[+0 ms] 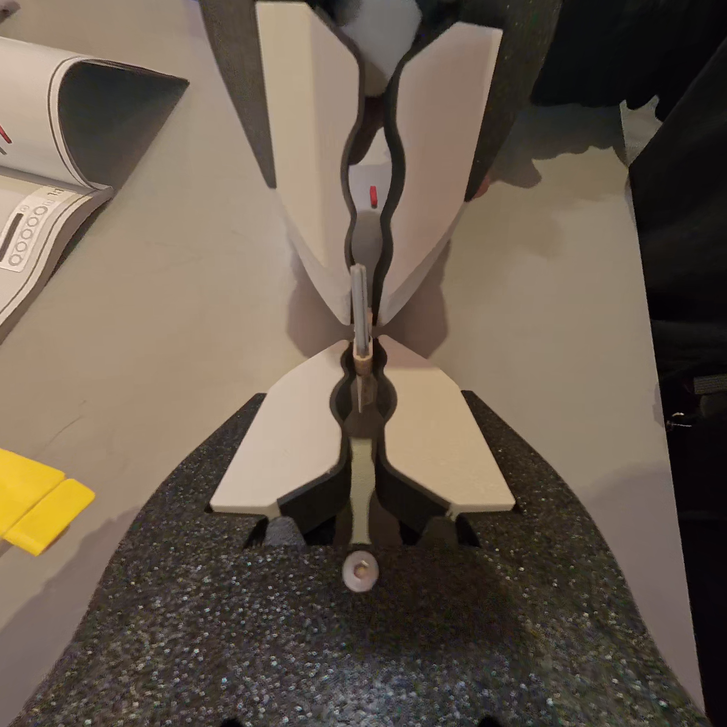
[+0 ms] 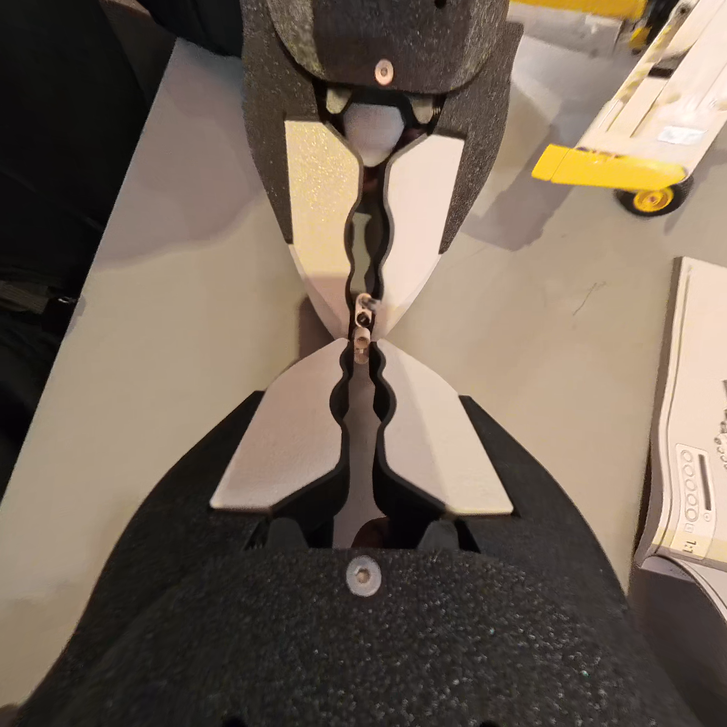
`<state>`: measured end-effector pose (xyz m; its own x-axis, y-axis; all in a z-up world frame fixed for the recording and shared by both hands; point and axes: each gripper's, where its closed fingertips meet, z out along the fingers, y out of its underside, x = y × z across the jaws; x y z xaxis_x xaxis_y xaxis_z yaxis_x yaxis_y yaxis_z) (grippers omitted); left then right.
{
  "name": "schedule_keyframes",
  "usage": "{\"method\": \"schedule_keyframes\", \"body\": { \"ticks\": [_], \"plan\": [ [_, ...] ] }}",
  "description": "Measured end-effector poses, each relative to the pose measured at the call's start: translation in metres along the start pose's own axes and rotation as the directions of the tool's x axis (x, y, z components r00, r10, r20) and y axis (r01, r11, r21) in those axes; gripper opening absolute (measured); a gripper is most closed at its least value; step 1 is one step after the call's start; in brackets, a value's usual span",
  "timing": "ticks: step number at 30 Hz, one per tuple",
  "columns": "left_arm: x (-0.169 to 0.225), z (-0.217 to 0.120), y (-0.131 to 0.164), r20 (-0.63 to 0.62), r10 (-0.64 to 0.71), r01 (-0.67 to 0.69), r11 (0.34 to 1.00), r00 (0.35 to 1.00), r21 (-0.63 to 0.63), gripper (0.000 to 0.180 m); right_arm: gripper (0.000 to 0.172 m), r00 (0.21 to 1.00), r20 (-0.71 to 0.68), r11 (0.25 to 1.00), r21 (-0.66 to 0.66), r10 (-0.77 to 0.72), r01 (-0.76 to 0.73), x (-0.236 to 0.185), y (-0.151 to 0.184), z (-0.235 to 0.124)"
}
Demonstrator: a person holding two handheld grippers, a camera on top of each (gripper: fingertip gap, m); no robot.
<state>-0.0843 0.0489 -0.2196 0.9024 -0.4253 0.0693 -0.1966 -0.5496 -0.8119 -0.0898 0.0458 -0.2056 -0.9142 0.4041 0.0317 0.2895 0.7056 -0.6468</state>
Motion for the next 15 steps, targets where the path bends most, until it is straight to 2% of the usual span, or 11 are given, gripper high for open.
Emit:
{"method": "schedule_keyframes", "body": {
  "ticks": [4, 7, 10, 15],
  "plan": [
    [-0.0002, 0.0013, -0.0007, 0.007, 0.015, -0.015, 0.999, 1.0, -0.036, 0.007, 0.007, 0.998, 0.055, 0.997, -0.064, 0.036, -0.032, -0.0009, 0.0033, 0.0011],
    [-0.0017, 0.0008, -0.0018, 0.012, 0.007, -0.007, 0.999, 1.0, -0.036, 0.007, 0.007, 0.997, 0.063, 0.998, -0.053, 0.044, -0.04, -0.0001, 0.0024, 0.0004],
    [-0.0033, -0.0006, -0.0021, 0.004, -0.025, 0.025, 1.0, 1.0, -0.012, 0.008, 0.007, 0.997, 0.041, 0.998, 0.002, 0.06, -0.06, 0.0023, 0.0004, 0.0002],
    [-0.0018, -0.0036, -0.006, -0.067, -0.116, 0.12, 0.991, 0.991, 0.058, 0.008, 0.007, 0.995, 0.005, 0.977, 0.186, 0.1, -0.099, 0.0041, -0.0058, -0.0019]
  ]
}}
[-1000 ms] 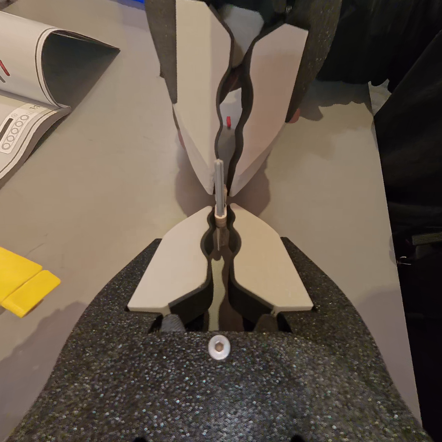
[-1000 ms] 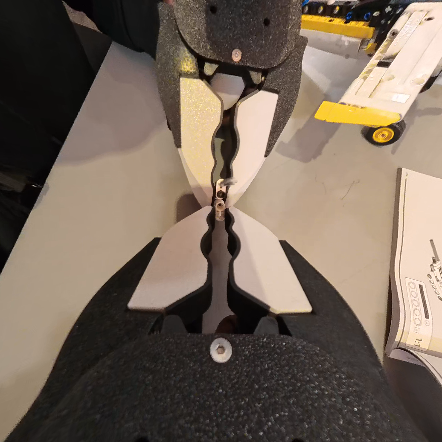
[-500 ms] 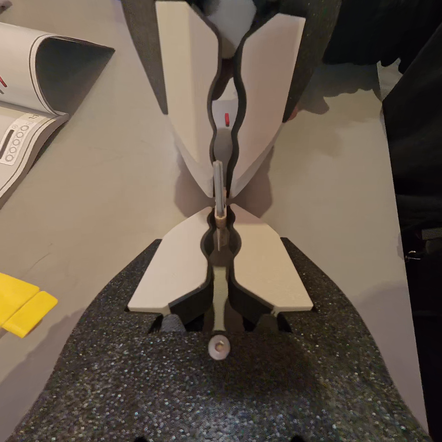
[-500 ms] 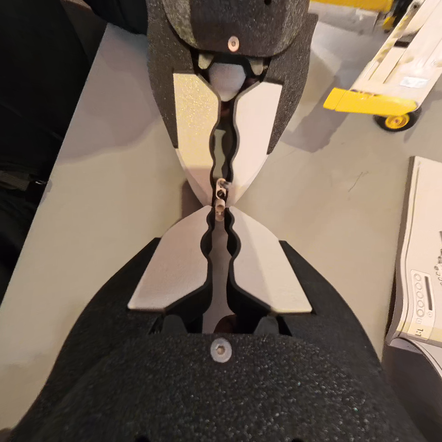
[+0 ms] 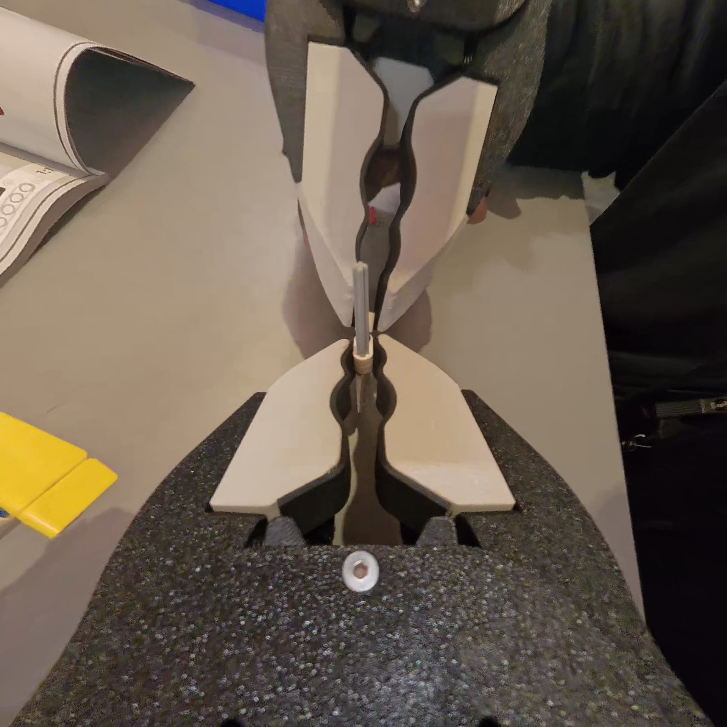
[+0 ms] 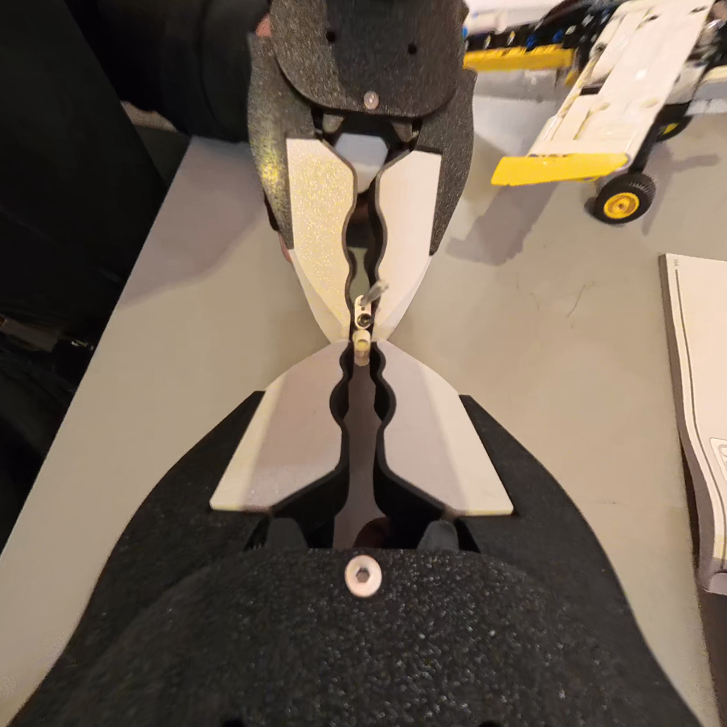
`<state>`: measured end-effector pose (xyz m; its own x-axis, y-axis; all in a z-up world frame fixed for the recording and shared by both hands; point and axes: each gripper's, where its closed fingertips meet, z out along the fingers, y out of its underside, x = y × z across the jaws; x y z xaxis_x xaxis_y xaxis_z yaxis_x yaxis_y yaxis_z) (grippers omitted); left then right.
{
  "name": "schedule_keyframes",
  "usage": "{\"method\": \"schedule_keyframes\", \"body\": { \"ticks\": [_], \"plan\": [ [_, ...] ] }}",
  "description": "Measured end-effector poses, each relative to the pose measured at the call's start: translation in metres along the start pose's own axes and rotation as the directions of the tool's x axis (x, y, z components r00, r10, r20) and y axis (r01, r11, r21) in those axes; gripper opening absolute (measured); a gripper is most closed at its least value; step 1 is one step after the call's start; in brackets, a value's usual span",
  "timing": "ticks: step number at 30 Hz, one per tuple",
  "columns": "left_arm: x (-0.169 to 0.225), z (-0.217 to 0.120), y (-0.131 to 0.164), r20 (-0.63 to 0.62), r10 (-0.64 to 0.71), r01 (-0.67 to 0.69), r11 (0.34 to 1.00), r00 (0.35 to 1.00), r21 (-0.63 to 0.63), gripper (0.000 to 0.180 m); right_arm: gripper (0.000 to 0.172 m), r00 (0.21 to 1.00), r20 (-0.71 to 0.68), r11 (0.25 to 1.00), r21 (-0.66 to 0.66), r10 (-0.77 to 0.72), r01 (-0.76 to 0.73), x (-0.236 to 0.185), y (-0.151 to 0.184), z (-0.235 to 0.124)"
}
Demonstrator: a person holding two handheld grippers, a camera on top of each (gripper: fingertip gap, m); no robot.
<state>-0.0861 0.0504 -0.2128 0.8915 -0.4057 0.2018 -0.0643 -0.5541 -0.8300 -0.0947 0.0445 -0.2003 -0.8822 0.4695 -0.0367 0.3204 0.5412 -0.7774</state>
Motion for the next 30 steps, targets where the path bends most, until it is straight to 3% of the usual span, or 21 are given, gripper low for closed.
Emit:
{"method": "schedule_keyframes", "body": {
  "ticks": [5, 8, 13, 22, 25, 30],
  "plan": [
    [0.006, 0.001, -0.006, -0.077, -0.054, 0.058, 0.997, 0.996, 0.042, 0.008, 0.007, 0.999, 0.014, 0.983, 0.176, 0.052, -0.054, -0.003, -0.004, -0.006],
    [0.01, 0.004, -0.005, -0.098, -0.05, 0.054, 0.998, 0.994, 0.035, 0.008, 0.007, 0.994, 0.063, 0.971, 0.217, 0.091, -0.102, -0.007, -0.002, -0.008],
    [0.012, 0.01, 0.003, -0.055, 0.041, -0.045, 0.996, 0.998, -0.078, 0.008, 0.007, 0.986, 0.126, 0.992, 0.061, 0.106, -0.114, -0.012, 0.008, -0.005],
    [0.016, 0.019, 0.004, -0.044, 0.163, -0.169, 0.953, 0.986, -0.25, 0.007, 0.007, 0.986, 0.163, 0.972, -0.233, 0.044, -0.005, -0.02, 0.021, -0.008],
    [0.009, 0.021, 0.0, 0.002, 0.167, -0.162, 0.96, 0.986, -0.23, 0.007, 0.007, 0.988, 0.147, 0.975, -0.221, 0.05, -0.017, -0.016, 0.023, -0.011],
    [0.007, 0.022, 0.002, 0.011, 0.08, -0.077, 0.984, 0.997, -0.161, 0.008, 0.007, 0.976, 0.135, 0.983, -0.089, 0.169, -0.158, -0.01, 0.029, -0.011]
  ]
}}
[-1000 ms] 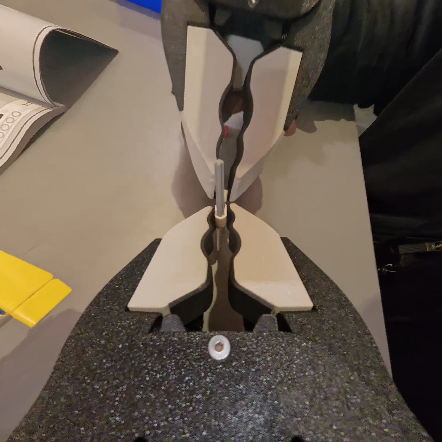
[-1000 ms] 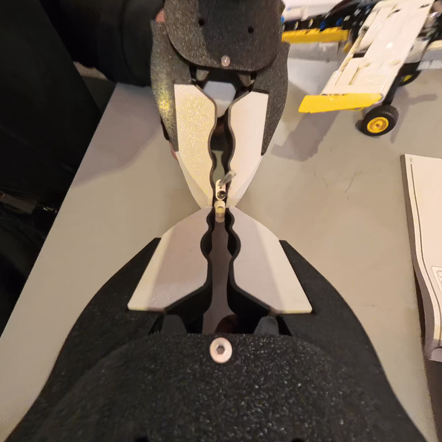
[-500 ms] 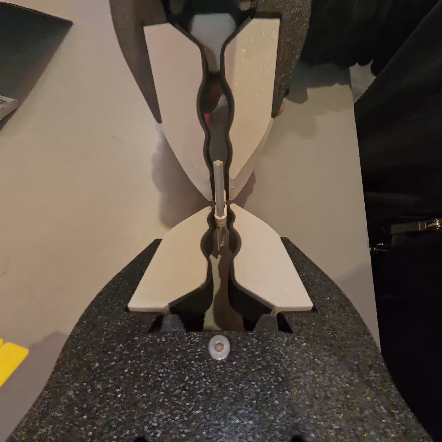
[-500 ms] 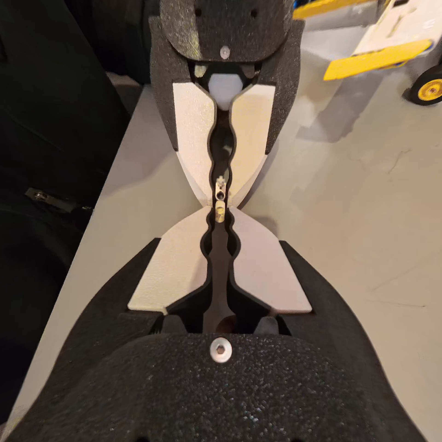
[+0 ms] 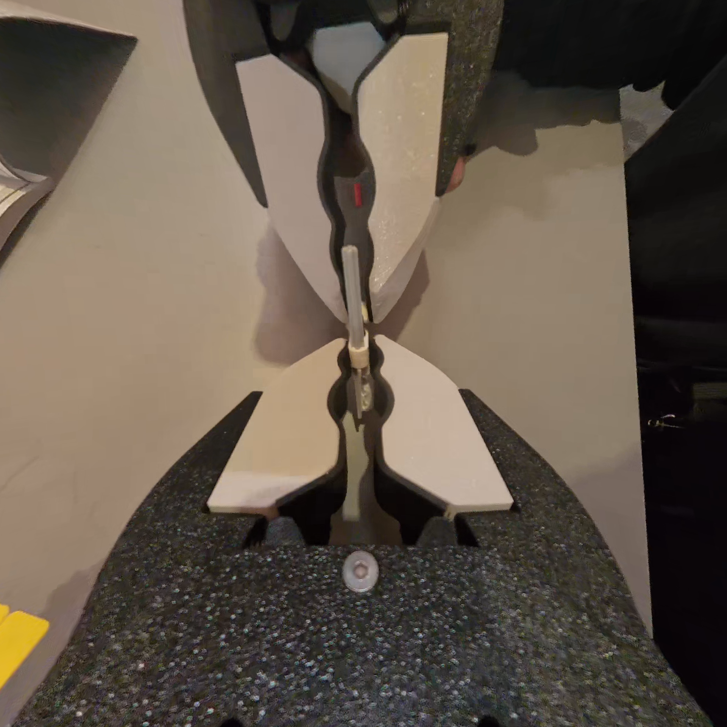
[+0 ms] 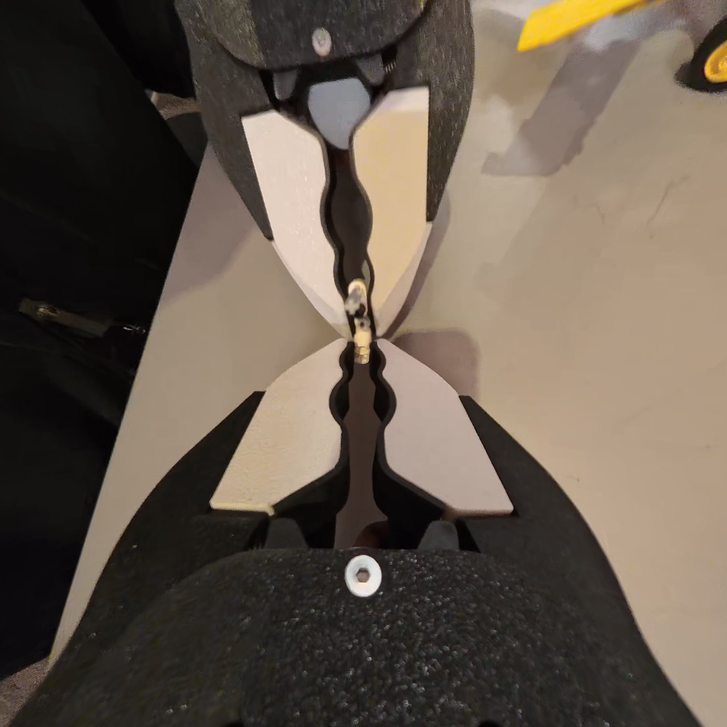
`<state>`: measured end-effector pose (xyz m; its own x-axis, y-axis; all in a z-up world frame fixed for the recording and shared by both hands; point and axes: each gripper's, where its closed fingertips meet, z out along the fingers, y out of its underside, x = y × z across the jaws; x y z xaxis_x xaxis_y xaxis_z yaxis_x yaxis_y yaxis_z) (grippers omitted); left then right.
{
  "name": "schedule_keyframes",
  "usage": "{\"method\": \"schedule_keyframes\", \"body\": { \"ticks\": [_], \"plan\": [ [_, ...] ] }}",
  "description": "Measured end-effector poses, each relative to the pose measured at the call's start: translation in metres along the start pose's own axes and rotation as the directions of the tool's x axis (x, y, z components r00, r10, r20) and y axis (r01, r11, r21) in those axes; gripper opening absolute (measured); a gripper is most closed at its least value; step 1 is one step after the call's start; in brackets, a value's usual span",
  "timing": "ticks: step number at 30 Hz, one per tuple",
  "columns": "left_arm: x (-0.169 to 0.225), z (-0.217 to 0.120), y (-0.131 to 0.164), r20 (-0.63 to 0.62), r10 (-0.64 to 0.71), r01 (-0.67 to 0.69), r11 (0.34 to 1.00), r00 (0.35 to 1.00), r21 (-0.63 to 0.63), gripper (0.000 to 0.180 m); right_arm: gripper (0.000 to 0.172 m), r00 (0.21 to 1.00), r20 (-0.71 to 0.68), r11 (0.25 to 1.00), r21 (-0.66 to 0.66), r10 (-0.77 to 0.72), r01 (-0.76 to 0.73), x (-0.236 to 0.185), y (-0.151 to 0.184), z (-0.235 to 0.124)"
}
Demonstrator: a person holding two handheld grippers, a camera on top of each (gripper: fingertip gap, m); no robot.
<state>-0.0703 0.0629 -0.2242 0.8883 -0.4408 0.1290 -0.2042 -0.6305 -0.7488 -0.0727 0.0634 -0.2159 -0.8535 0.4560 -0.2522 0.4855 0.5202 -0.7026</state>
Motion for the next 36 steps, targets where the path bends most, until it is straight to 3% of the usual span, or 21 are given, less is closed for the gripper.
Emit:
{"method": "schedule_keyframes", "body": {
  "ticks": [4, 15, 27, 36],
  "plan": [
    [-0.004, 0.005, 0.017, 0.018, -0.011, 0.012, 0.998, 1.0, -0.067, 0.009, 0.007, 1.0, -0.007, 1.0, 0.016, 0.02, -0.02, 0.0, 0.009, 0.004],
    [0.005, 0.002, 0.006, -0.135, -0.179, 0.185, 0.982, 0.975, 0.034, 0.007, 0.007, 0.999, 0.026, 0.996, 0.091, 0.02, -0.023, -0.004, 0.001, 0.005],
    [0.018, 0.007, 0.004, -0.195, -0.141, 0.14, 0.99, 0.971, -0.02, 0.007, 0.007, 0.998, 0.056, 0.998, 0.058, -0.027, 0.024, -0.014, 0.003, 0.007],
    [0.02, 0.017, 0.009, -0.124, -0.041, 0.023, 0.99, 0.991, -0.14, 0.006, 0.006, 0.997, 0.066, 0.998, -0.047, -0.046, 0.049, -0.017, 0.012, 0.011]
  ]
}}
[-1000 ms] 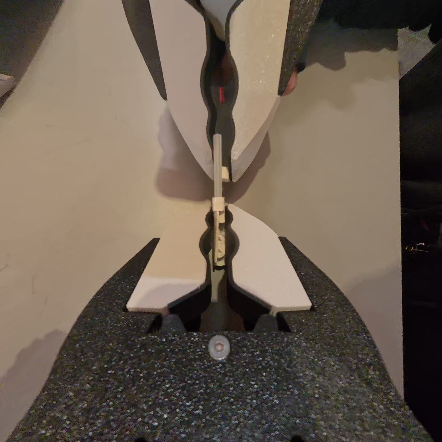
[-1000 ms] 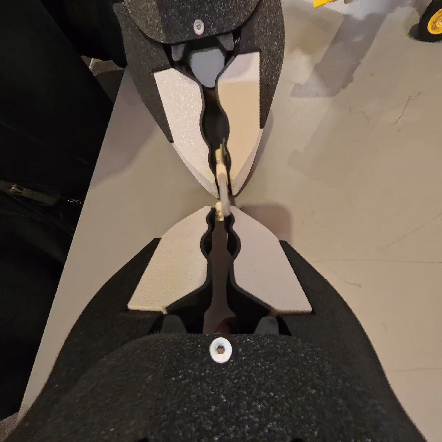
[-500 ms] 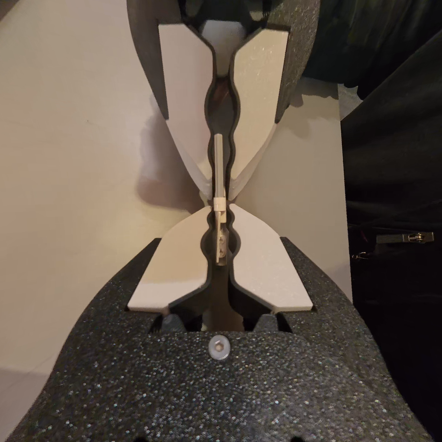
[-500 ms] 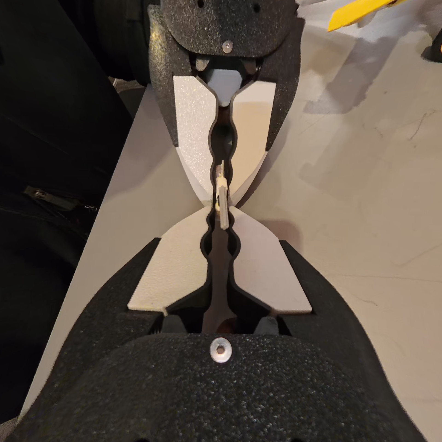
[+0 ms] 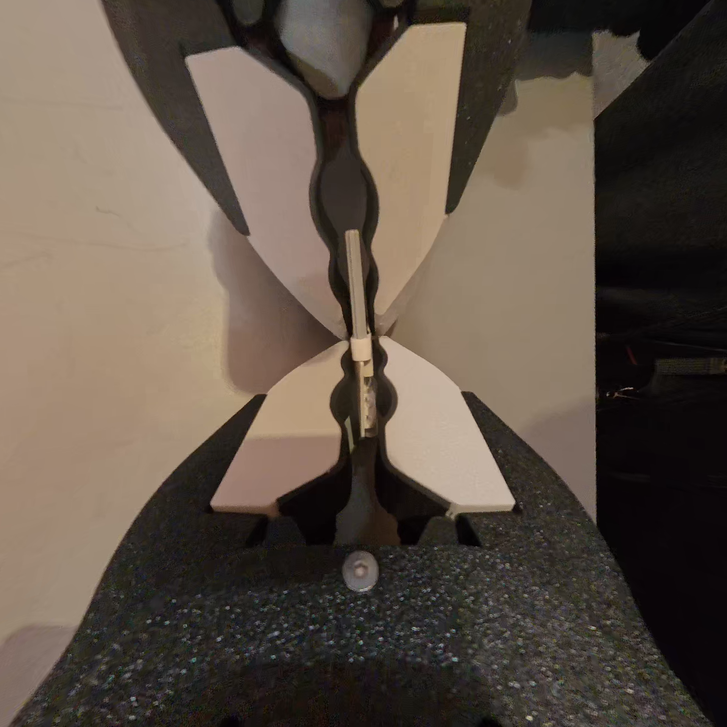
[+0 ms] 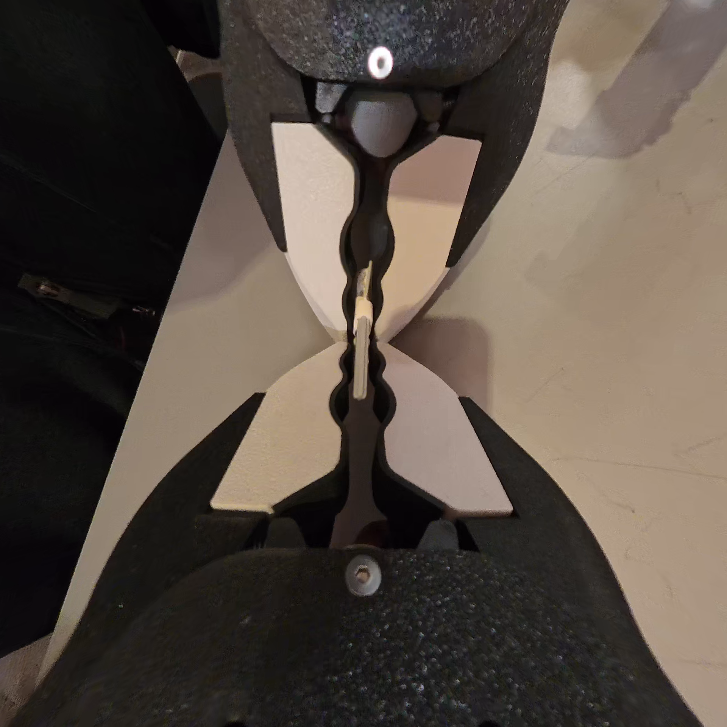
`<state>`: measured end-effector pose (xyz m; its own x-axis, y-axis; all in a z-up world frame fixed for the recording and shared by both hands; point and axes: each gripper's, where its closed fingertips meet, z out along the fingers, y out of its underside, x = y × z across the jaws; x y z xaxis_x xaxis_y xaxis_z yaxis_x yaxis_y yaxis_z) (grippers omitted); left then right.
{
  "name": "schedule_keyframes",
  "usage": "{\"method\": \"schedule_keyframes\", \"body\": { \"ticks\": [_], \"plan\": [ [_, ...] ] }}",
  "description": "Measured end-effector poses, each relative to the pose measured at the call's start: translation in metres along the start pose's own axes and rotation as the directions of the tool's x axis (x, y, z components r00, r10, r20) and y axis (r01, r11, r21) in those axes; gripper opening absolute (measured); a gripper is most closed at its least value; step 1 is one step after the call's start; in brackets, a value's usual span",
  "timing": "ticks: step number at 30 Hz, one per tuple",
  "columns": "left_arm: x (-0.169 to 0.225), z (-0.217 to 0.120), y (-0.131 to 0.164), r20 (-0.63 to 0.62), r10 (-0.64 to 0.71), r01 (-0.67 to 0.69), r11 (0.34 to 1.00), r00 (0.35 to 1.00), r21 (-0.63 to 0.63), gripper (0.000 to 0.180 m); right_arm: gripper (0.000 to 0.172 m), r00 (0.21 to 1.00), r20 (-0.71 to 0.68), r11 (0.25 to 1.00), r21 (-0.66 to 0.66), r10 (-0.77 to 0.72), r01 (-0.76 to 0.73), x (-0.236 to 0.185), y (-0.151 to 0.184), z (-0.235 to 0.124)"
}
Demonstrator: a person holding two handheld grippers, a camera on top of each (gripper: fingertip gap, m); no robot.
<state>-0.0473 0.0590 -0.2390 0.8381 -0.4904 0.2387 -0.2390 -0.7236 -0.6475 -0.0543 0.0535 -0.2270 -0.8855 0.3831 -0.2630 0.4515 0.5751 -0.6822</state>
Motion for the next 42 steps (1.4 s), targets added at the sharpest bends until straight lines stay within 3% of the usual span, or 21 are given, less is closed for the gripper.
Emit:
{"method": "schedule_keyframes", "body": {
  "ticks": [4, 10, 17, 24, 31, 42],
  "plan": [
    [0.0, 0.004, 0.002, 0.034, 0.048, -0.046, 0.998, 0.998, -0.045, 0.007, 0.006, 1.0, 0.006, 0.999, -0.044, -0.011, 0.011, -0.001, 0.006, 0.002],
    [-0.007, 0.002, 0.003, 0.071, 0.046, -0.047, 0.999, 0.996, 0.012, 0.009, 0.007, 0.998, 0.004, 0.997, 0.04, 0.063, -0.063, 0.004, 0.005, 0.003],
    [-0.01, -0.005, 0.008, 0.087, 0.039, -0.04, 0.999, 0.996, 0.02, 0.024, 0.007, 0.997, -0.002, 0.995, 0.061, 0.082, -0.082, 0.008, 0.003, 0.006],
    [-0.012, -0.008, 0.009, 0.069, 0.03, -0.034, 0.998, 0.997, 0.059, 0.008, 0.007, 0.995, 0.004, 0.991, 0.084, 0.103, -0.103, 0.011, 0.002, 0.004],
    [-0.009, -0.006, 0.006, 0.009, -0.025, 0.024, 0.998, 1.0, 0.057, 0.007, 0.007, 0.995, 0.019, 0.993, 0.076, 0.094, -0.095, 0.009, 0.003, 0.004],
    [-0.009, -0.004, 0.003, 0.012, -0.053, 0.052, 0.996, 0.999, 0.077, 0.007, 0.007, 0.998, -0.016, 0.995, 0.068, 0.068, -0.067, 0.01, 0.003, 0.002]
  ]
}}
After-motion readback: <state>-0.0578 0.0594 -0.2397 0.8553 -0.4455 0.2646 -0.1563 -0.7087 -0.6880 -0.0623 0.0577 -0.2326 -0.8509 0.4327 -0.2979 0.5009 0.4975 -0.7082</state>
